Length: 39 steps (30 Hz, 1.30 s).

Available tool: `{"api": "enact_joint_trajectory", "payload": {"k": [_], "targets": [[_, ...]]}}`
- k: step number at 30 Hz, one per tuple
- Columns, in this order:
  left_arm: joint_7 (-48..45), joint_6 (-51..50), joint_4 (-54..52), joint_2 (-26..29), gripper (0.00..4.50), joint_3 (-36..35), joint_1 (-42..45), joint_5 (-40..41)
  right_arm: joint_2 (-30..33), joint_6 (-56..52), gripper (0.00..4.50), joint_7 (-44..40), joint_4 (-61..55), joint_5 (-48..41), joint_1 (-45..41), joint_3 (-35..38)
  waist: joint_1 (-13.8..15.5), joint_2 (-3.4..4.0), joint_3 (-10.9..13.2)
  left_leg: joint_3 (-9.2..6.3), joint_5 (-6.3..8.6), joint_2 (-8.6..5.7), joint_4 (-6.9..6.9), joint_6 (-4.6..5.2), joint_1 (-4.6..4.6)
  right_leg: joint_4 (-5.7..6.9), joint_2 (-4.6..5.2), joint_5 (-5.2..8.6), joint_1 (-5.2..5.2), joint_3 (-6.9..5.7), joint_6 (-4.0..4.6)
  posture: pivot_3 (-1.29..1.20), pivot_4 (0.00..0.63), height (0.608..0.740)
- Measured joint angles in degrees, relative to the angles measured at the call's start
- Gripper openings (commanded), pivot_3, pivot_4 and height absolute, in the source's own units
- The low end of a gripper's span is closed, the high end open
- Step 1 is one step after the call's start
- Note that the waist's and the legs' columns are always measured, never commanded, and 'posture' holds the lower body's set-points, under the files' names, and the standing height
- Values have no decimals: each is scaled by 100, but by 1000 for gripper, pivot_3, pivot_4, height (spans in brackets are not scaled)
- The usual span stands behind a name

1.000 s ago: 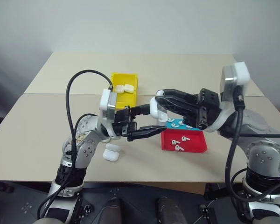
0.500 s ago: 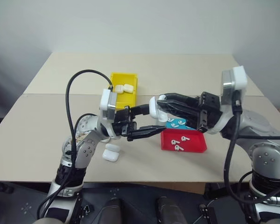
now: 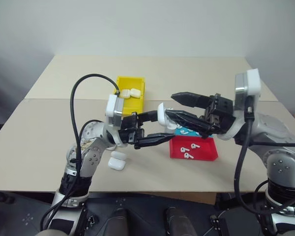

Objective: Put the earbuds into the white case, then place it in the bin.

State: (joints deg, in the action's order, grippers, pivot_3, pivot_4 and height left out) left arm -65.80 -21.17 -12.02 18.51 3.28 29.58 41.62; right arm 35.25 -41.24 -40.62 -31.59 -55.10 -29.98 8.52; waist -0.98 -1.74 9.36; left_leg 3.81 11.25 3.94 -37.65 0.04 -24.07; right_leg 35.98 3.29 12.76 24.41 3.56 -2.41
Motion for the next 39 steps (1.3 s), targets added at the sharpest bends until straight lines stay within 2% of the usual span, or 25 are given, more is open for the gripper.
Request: {"api": "enact_joint_trajectory", "payload": {"k": [4,9,12,15,19,22,25,28,33,39], "targets": [[7,91,0,48,2771,-77,1,0,222,17,3222,-74,263,65,-126,33,2,0,0,0,0,0,0,0,0,0,0,0,0,0,1,0,150,740],[84,135,-3,222,2771,-334,-27,5,1114,423,3222,-557,1220,1101,-733,-33,2,1,0,3,0,0,0,0,-2,-3,2,0,5,-1,1,0,150,740],[154,136,-33,249,2771,-396,-112,7,1668,986,3222,-1306,2042,2138,-1207,-781,-12,1,0,4,0,0,6,1,-2,-8,1,0,8,0,1,0,150,740],[190,138,-85,255,2771,-406,-167,7,1823,1597,3222,-1870,2782,3096,-1511,-1503,-13,1,1,6,0,0,12,1,-4,-9,1,0,13,2,1,0,150,740],[248,172,-119,253,2771,-415,-273,0,1799,2975,3222,-2720,4150,4571,-2229,-2637,-21,3,2,12,0,-1,18,1,-12,-8,0,-7,29,6,-10,0,150,740],[288,232,-137,254,2771,-434,-290,-1,1669,4012,3222,-3078,5130,5335,-2675,-3029,-6,3,2,13,0,-3,28,1,-22,-8,1,-23,44,7,-20,0,150,740],[336,257,-165,267,2771,-452,-321,-3,1567,5004,2640,-3358,6102,5897,-3111,-3326,-3,3,3,19,0,-4,39,1,-23,-10,1,-42,53,10,6,0,150,740],[393,287,-258,287,2771,-472,-421,-2,1361,5803,1691,-3758,7203,6312,-3668,-3507,-8,4,3,22,-1,-4,51,1,-23,-11,0,-43,59,14,13,0,150,740],[495,371,-421,279,2771,-448,-576,-4,1017,6659,1691,-4069,8227,6790,-3973,-3688,-16,4,3,22,-1,-4,64,1,-20,-10,-1,-41,60,14,19,0,150,740],[564,379,-493,274,2771,-432,-614,-4,721,7267,1691,-3770,9018,7480,-4097,-3883,-19,6,5,23,-7,-5,63,-9,-18,-4,0,-43,61,15,20,0,150,740]]}}
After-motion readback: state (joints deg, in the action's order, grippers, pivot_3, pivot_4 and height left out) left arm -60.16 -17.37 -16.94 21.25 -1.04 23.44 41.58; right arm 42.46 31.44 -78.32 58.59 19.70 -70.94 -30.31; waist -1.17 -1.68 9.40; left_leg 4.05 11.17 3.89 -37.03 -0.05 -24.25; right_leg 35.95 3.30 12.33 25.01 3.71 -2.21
